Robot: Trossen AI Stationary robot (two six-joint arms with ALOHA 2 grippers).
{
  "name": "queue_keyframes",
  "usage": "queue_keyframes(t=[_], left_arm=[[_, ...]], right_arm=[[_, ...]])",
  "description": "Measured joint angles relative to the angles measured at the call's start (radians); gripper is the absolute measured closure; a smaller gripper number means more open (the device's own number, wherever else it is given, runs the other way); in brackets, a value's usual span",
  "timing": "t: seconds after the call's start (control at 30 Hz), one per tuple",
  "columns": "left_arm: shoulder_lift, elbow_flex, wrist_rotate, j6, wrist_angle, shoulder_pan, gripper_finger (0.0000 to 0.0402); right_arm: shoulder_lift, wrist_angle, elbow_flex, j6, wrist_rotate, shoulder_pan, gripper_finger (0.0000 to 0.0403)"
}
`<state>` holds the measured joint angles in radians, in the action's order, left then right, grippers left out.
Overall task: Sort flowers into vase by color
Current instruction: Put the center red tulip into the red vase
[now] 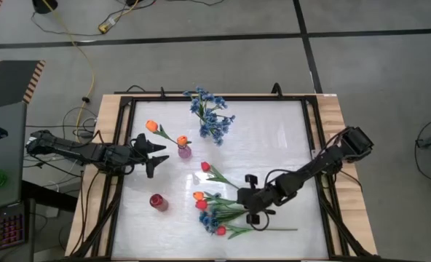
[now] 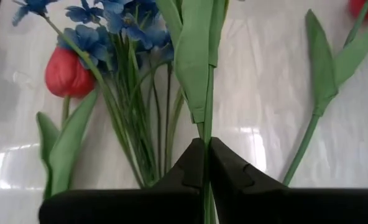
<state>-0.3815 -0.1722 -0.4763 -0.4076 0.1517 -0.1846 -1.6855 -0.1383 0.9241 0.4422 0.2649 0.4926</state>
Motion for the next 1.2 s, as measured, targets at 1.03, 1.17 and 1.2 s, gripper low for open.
queue_keyframes(t=[1.03,1.17,1.2], left_arm=[[0.000,0.000,0.002,0.000,0.000,0.000,0.0191],[0.000,0.000,0.002,0.000,0.000,0.000,0.0191],[0.000,0.000,0.002,0.000,0.000,0.000,0.0191]], right_arm=[[-0.003,-0.004,0.061,-0.214,-0.061,-0.159,0.0353],[-0.003,-0.005,0.061,-0.213,-0.087,-0.170,0.0343],[-0.003,-0.005,0.061,-0.212,-0.100,-0.172,0.0338]])
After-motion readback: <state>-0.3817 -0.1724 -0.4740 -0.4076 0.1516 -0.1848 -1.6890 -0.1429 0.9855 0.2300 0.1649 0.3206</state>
